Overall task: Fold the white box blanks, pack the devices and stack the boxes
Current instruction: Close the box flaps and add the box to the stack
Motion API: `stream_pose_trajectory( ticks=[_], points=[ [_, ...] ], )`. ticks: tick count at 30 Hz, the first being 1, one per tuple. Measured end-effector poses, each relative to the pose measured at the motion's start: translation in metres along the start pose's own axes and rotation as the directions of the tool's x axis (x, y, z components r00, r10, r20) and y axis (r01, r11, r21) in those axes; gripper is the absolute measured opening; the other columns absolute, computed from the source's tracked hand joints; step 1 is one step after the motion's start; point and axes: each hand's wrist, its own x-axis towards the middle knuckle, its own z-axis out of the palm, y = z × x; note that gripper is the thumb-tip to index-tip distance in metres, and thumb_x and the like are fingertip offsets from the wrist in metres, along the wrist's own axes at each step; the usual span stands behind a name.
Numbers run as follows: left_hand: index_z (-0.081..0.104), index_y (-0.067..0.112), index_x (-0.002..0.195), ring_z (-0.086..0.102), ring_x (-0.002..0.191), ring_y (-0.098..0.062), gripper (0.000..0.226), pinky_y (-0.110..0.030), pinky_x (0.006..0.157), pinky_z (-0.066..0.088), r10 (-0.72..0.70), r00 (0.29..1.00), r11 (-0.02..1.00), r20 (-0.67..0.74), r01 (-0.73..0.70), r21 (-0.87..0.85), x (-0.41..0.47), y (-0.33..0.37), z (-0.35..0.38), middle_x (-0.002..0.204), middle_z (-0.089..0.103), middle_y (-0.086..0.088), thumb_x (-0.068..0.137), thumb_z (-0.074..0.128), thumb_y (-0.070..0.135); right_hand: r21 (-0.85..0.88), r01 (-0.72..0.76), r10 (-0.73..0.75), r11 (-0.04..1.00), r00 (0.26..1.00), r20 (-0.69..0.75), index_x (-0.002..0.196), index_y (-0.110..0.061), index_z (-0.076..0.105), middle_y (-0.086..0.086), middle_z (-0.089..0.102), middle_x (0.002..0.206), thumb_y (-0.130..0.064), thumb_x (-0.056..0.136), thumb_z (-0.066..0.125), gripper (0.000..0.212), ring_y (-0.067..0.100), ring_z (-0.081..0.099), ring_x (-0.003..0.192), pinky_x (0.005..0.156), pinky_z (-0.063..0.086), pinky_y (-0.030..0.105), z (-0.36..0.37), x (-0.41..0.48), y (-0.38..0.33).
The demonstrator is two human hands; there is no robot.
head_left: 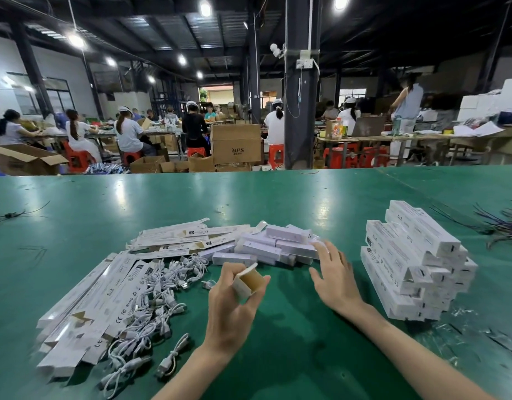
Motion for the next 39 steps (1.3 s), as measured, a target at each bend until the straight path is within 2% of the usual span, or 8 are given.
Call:
stream_pose_trajectory(
  ticks=[6, 11, 13, 16, 21, 27, 35, 39],
  points=[
    [0.053, 0.003, 0.076, 0.055, 0.066, -0.016, 0.032, -0.026, 0.059, 0.043, 0.009, 1.0, 0.998, -0.027, -0.01, -0.064, -0.005, 0.007, 0.002, 0.078, 0.052, 0.011, 0.084, 0.058, 0.034, 0.086, -0.084, 0.085, 0.993, 0.996, -0.01, 0.144, -0.016, 0.033, 0.007, 0.047, 0.138, -0.023, 0.097, 0.053, 0.052, 0.028, 0.037, 0.125, 0.101, 0.031, 0.042, 0.007, 0.011, -0.001],
    [0.054, 0.002, 0.084, 0.059, 0.068, -0.014, 0.025, -0.03, 0.062, 0.049, 0.069, 0.998, 0.996, 0.001, -0.069, -0.059, -0.006, 0.006, 0.0, 0.081, 0.053, 0.018, 0.083, 0.06, 0.026, 0.14, -0.025, 0.043, 0.99, 0.991, -0.128, 0.115, -0.008, 0.057, 0.006, 0.058, 0.119, -0.019, 0.094, 0.06, 0.023, 0.025, 0.047, 0.112, 0.093, 0.037, 0.036, 0.008, 0.013, -0.008],
    [0.052, 0.012, 0.093, 0.058, 0.069, -0.017, 0.021, -0.034, 0.063, 0.05, 0.043, 0.999, 0.996, 0.027, -0.041, -0.076, -0.005, 0.003, 0.0, 0.081, 0.053, 0.012, 0.083, 0.062, 0.027, 0.236, 0.029, 0.021, 0.971, 0.978, -0.207, 0.106, -0.002, 0.06, 0.01, 0.059, 0.108, -0.008, 0.092, 0.061, 0.015, 0.028, 0.054, 0.099, 0.086, 0.043, 0.035, 0.004, 0.009, -0.012],
    [0.036, 0.04, 0.104, 0.051, 0.083, -0.007, 0.035, -0.018, 0.076, 0.043, 0.05, 0.996, 0.999, 0.075, -0.049, -0.012, -0.003, 0.001, -0.002, 0.094, 0.047, 0.006, 0.083, 0.063, 0.037, 0.381, 0.122, 0.033, 0.916, 0.926, -0.375, 0.098, 0.005, 0.06, 0.007, 0.05, 0.097, 0.005, 0.089, 0.06, 0.009, 0.025, 0.054, 0.079, 0.076, 0.05, 0.044, -0.015, 0.008, -0.024],
    [0.02, 0.039, 0.108, 0.042, 0.088, -0.016, 0.043, -0.041, 0.079, 0.044, 0.108, 0.99, 0.98, 0.096, -0.122, 0.157, 0.002, 0.0, -0.004, 0.106, 0.034, 0.026, 0.084, 0.056, 0.046, 0.63, 0.277, -0.01, 0.725, 0.92, -0.393, 0.092, -0.008, 0.055, 0.003, 0.054, 0.087, 0.005, 0.089, 0.058, 0.014, 0.014, 0.05, 0.072, 0.063, 0.044, 0.018, -0.089, 0.019, -0.06],
    [0.02, 0.036, 0.102, 0.047, 0.077, -0.004, 0.042, -0.044, 0.069, 0.048, 0.057, 0.99, 0.975, 0.129, -0.083, 0.206, 0.006, 0.001, -0.008, 0.094, 0.043, 0.023, 0.087, 0.059, 0.034, 0.892, 0.299, -0.273, 0.34, 0.939, -0.211, 0.089, -0.012, 0.065, -0.006, 0.067, 0.075, 0.005, 0.08, 0.056, 0.022, 0.005, 0.058, 0.066, 0.062, 0.05, 0.018, -0.176, -0.006, -0.09],
    [0.032, 0.021, 0.116, 0.058, 0.087, -0.025, 0.039, -0.046, 0.074, 0.05, -0.012, 0.964, 0.998, 0.265, -0.005, 0.064, 0.004, 0.001, -0.007, 0.11, 0.06, 0.0, 0.089, 0.056, 0.036, 0.738, 0.225, -0.294, 0.637, 0.955, -0.037, 0.086, -0.008, 0.069, 0.015, 0.066, 0.069, 0.022, 0.079, 0.056, 0.033, 0.017, 0.062, 0.066, 0.068, 0.055, 0.034, -0.176, -0.016, -0.108],
    [0.024, 0.05, 0.103, 0.051, 0.064, -0.006, 0.048, -0.015, 0.052, 0.042, 0.031, 0.97, 0.994, 0.24, -0.056, 0.098, 0.006, -0.003, -0.006, 0.083, 0.054, 0.006, 0.089, 0.06, 0.022, 0.755, 0.192, -0.212, 0.628, 0.975, -0.071, 0.083, -0.008, 0.069, 0.003, 0.065, 0.064, 0.023, 0.079, 0.053, 0.035, 0.01, 0.061, 0.059, 0.058, 0.051, 0.021, -0.172, -0.011, -0.103]
  ],
)
